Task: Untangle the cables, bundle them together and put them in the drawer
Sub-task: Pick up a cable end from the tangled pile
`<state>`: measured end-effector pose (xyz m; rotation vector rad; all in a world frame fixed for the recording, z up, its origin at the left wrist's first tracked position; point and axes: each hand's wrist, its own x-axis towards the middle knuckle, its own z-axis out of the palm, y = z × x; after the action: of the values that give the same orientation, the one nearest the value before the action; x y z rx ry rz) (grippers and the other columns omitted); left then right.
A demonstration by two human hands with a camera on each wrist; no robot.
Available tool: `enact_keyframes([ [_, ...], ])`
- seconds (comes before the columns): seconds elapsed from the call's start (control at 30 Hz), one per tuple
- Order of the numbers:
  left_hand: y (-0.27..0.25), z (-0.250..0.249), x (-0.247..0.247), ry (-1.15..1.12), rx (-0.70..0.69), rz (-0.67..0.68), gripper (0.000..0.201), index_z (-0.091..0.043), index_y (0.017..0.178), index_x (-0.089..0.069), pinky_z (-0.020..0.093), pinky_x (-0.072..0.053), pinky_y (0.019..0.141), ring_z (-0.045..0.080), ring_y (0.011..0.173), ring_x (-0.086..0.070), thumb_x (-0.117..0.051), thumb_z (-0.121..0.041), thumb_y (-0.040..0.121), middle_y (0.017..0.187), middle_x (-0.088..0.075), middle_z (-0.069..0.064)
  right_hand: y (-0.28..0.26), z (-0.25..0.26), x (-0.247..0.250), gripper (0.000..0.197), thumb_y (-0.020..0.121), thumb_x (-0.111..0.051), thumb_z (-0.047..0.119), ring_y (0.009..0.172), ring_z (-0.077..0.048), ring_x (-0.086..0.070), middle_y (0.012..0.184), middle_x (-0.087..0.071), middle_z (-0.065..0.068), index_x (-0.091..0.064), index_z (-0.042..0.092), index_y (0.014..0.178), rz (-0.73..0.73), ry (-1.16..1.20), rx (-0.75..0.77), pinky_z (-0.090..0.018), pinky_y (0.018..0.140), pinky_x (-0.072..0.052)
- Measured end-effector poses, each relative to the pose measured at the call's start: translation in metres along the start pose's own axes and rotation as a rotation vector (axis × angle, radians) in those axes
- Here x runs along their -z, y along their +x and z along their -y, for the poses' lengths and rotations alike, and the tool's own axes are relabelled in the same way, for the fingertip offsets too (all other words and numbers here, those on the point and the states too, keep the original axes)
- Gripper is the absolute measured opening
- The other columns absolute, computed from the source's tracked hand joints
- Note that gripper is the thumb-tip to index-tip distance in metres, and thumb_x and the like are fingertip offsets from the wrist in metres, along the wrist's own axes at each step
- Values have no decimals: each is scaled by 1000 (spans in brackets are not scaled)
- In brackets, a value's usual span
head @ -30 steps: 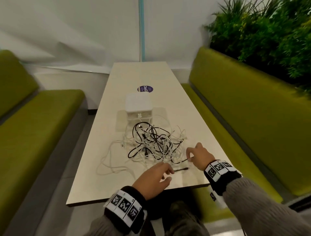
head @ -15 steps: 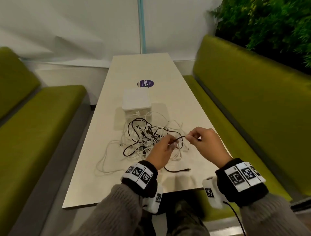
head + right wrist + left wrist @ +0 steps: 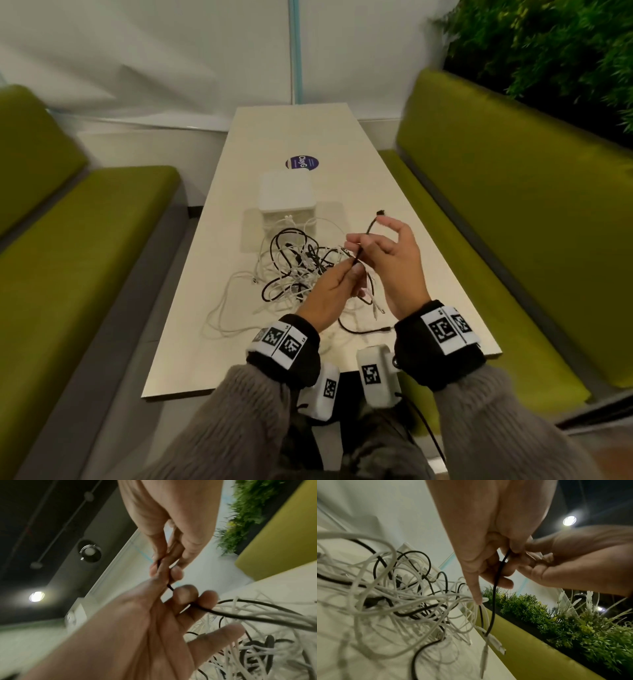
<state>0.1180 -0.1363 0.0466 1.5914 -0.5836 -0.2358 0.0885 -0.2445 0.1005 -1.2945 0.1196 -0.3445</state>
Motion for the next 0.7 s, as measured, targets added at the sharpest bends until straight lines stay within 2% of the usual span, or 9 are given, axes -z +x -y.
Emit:
enact_keyframes([
  [0.1, -10, 17, 17, 210, 21, 66, 28, -24, 73, -53, 43, -45, 80, 16, 73, -54, -40, -34, 96, 69, -55, -11, 3, 9, 11, 43, 94, -50, -2, 77, -16, -71, 81, -74, -6, -41, 4, 136, -47, 131, 10, -26, 76, -57],
  [0.23, -22, 33, 38, 375, 81, 111, 25, -15, 84, -60, 34, -43, 89, 13, 89, -59, -42, -26, 99, 86, -65, -4, 0, 20, 26, 57, 96, -46, -2, 78, -14, -70, 82, -74, -3, -22, 3, 148, -118, 312, -19, -25, 77, -56],
  [0.3, -17, 28, 41, 372, 89, 109, 23, -13, 89, -59, 27, -42, 86, 11, 90, -58, -42, -24, 99, 90, -64, -4, -6, 21, 30, 45, 97, -45, 1, 71, -11, -65, 77, -71, 0, -35, 0, 141, -100, 338, -42, -23, 74, -55],
  [0.37, -8, 22, 42, 399, 129, 121, 19, -16, 89, -53, 19, -39, 74, 5, 78, -52, -41, -26, 99, 81, -56, -10, -13, 23, 35, 29, 98, -41, 1, 61, -8, -54, 70, -61, 2, -55, 3, 123, -69, 315, -35, -22, 68, -51],
  [0.4, -3, 19, 42, 412, 152, 132, 17, -18, 88, -50, 19, -37, 70, 5, 73, -47, -41, -27, 99, 78, -51, -11, -17, 25, 38, 28, 98, -37, -1, 57, -7, -47, 67, -55, 3, -59, 7, 114, -74, 307, -16, -21, 65, -48],
  [0.5, 13, 11, 43, 441, 156, 194, 15, -19, 90, -49, 30, -37, 76, 14, 80, -46, -41, -28, 99, 86, -50, -2, -27, 36, 50, 40, 92, -25, -11, 53, -9, -34, 64, -47, 3, -57, 13, 95, -113, 322, 62, -20, 56, -40],
  [0.6, 27, 6, 37, 529, 122, 202, 25, -4, 106, -53, 34, -39, 87, 24, 99, -50, -45, -26, 97, 106, -54, 15, -35, 42, 56, 37, 95, -25, -7, 51, -8, -30, 61, -46, 7, -51, 17, 86, -161, 311, 120, -18, 49, -31],
  [0.67, 31, 6, 32, 528, 109, 148, 22, -3, 106, -52, 39, -44, 92, 28, 102, -53, -46, -22, 97, 109, -55, 16, -37, 36, 55, 33, 100, -27, 0, 50, -6, -30, 58, -44, 9, -49, 19, 84, -208, 193, 137, -16, 46, -27],
  [0.7, 30, 6, 30, 502, 113, 113, 16, -5, 104, -52, 41, -46, 94, 27, 104, -55, -46, -18, 97, 109, -57, 12, -36, 30, 55, 32, 102, -27, 4, 49, -5, -30, 56, -44, 11, -48, 20, 84, -225, 99, 136, -16, 45, -26],
])
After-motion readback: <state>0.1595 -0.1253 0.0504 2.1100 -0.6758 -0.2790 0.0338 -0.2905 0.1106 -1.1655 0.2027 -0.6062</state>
